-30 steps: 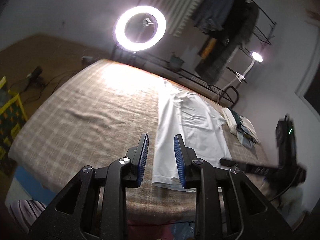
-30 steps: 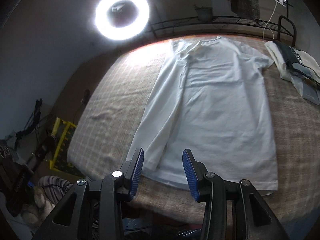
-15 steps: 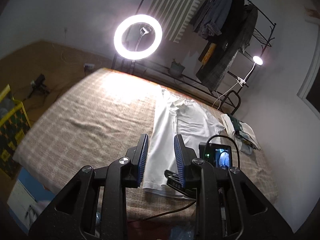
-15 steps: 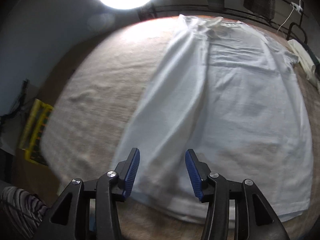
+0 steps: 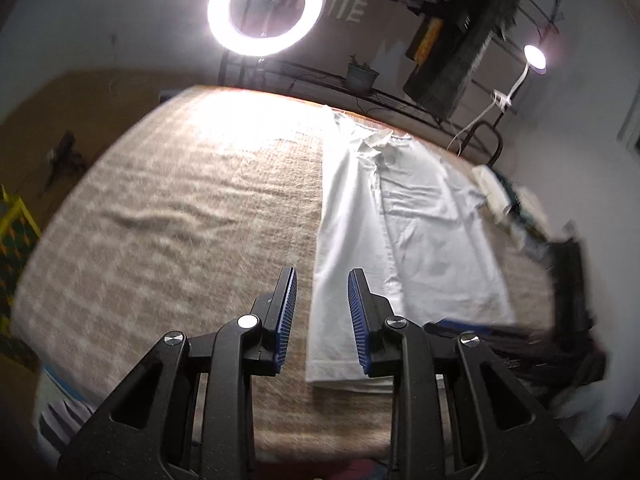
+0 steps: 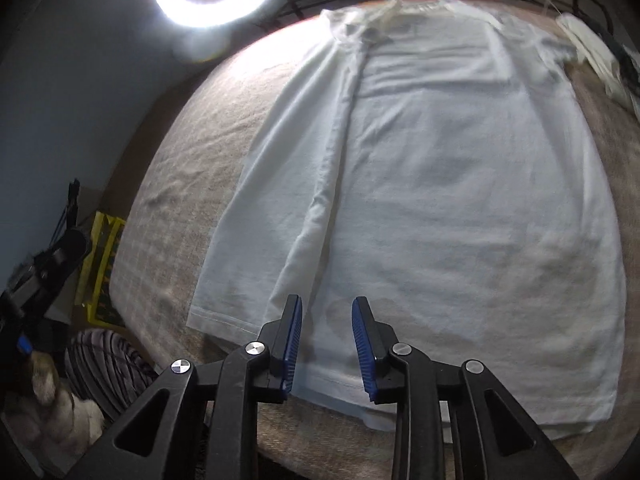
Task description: Fold small clothes
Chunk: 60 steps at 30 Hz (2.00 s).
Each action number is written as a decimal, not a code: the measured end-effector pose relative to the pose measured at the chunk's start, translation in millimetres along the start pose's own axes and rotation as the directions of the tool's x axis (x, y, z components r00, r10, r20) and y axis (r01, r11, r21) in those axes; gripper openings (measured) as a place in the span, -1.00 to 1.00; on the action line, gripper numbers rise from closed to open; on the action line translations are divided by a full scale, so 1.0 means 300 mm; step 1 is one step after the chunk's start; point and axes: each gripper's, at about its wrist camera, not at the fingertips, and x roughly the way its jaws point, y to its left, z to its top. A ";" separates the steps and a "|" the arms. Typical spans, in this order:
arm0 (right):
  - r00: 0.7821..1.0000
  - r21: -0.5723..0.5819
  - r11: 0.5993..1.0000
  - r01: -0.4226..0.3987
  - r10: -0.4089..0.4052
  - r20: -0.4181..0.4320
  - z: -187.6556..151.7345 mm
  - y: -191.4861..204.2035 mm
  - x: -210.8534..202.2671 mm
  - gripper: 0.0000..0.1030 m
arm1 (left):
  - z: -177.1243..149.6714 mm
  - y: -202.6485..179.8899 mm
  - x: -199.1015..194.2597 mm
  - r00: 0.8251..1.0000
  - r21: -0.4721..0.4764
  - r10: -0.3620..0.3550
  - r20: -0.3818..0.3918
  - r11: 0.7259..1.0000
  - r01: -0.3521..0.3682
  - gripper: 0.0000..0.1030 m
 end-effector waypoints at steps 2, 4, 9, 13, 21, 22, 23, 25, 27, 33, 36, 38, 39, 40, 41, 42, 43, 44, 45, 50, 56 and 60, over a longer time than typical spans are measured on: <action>0.999 -0.029 1.000 0.002 -0.001 0.034 0.004 0.011 -0.014 -0.31 | -0.022 -0.032 0.050 1.000 0.046 0.008 -0.015 0.999 -0.008 -0.50; 0.999 -0.005 1.000 0.002 -0.002 0.050 0.019 -0.006 -0.031 -0.31 | -0.049 -0.067 0.114 0.998 0.075 -0.019 -0.056 0.997 0.024 -0.51; 0.993 0.029 1.000 -0.006 0.002 0.119 0.043 -0.084 -0.132 -0.33 | -0.139 -0.183 0.268 0.988 0.161 -0.063 -0.141 0.983 0.086 -0.78; 0.981 0.037 0.999 0.036 -0.042 0.189 0.024 -0.186 -0.249 -0.33 | -0.202 -0.255 0.338 0.980 0.221 -0.065 -0.189 0.969 0.107 -0.78; 0.952 0.148 0.989 0.018 -0.062 0.301 -0.055 -0.461 -0.494 -0.19 | -0.183 -0.342 0.260 0.991 0.275 -0.049 -0.122 0.958 0.082 -0.78; 0.946 0.172 0.985 0.004 -0.059 0.318 -0.065 -0.498 -0.522 -0.18 | -0.180 -0.368 0.244 0.992 0.280 -0.069 -0.110 0.955 0.098 -0.78; 0.941 0.193 0.981 -0.009 -0.057 0.335 -0.078 -0.535 -0.549 -0.17 | -0.178 -0.401 0.231 0.990 0.289 -0.094 -0.105 0.950 0.121 -0.78; 0.932 0.229 0.973 -0.023 -0.062 0.358 -0.095 -0.601 -0.594 -0.15 | -0.182 -0.475 0.233 0.979 0.302 -0.155 -0.130 0.935 0.188 -0.78; 0.927 0.251 0.968 -0.026 -0.070 0.367 -0.110 -0.648 -0.624 -0.15 | -0.190 -0.541 0.250 0.968 0.306 -0.191 -0.166 0.923 0.234 -0.78; 0.918 0.259 0.966 -0.014 -0.091 0.387 -0.167 -0.768 -0.717 -0.15 | -0.291 -0.808 0.281 0.937 0.424 -0.260 -0.234 0.840 0.339 -0.76; 0.915 0.267 0.964 -0.017 -0.093 0.392 -0.185 -0.823 -0.751 -0.15 | -0.352 -0.906 0.288 0.925 0.479 -0.264 -0.273 0.797 0.369 -0.35; 0.913 0.276 0.960 -0.044 -0.074 0.401 -0.189 -0.862 -0.766 -0.15 | -0.380 -0.952 0.294 0.926 0.512 -0.251 -0.283 0.776 0.367 -0.16; 0.912 0.280 0.958 -0.053 -0.068 0.405 -0.190 -0.877 -0.771 -0.15 | -0.387 -0.964 0.300 0.928 0.524 -0.242 -0.284 0.771 0.362 -0.15; 0.911 0.282 0.957 -0.060 -0.063 0.408 -0.186 -0.893 -0.772 -0.15 | -0.395 -0.976 0.305 0.931 0.533 -0.228 -0.284 0.770 0.351 -0.15; 0.911 0.281 0.958 -0.064 -0.059 0.409 -0.181 -0.903 -0.771 -0.15 | -0.399 -0.981 0.316 0.936 0.539 -0.209 -0.284 0.772 0.336 -0.15; 0.911 0.279 0.958 -0.066 -0.057 0.410 -0.176 -0.908 -0.769 -0.15 | -0.400 -0.981 0.326 0.941 0.546 -0.190 -0.280 0.775 0.318 -0.15; 0.912 0.276 0.959 -0.072 -0.049 0.408 -0.164 -0.915 -0.763 -0.15 | -0.400 -0.980 0.338 0.948 0.551 -0.169 -0.270 0.780 0.296 -0.15; 0.913 0.272 0.959 -0.080 -0.040 0.407 -0.154 -0.920 -0.756 -0.15 | -0.396 -0.976 0.351 0.953 0.552 -0.149 -0.263 0.787 0.276 -0.15; 0.914 0.269 0.959 -0.089 -0.029 0.405 -0.141 -0.923 -0.748 -0.15 | -0.392 -0.971 0.367 0.955 0.548 -0.137 -0.263 0.793 0.264 -0.20; 0.920 0.249 0.959 -0.137 0.030 0.391 -0.021 -0.903 -0.673 -0.01 | -0.347 -0.925 0.377 0.936 0.485 -0.190 -0.296 0.814 0.319 -0.95; 0.928 0.270 0.939 -0.215 0.111 0.355 0.202 -0.868 -0.516 0.12 | -0.261 -0.840 0.308 0.914 0.357 -0.291 -0.284 0.852 0.383 -0.96; 0.944 0.328 0.916 -0.232 0.132 0.301 0.369 -0.870 -0.362 0.13 | -0.240 -0.795 0.304 0.897 0.295 -0.331 -0.292 0.861 0.414 -0.96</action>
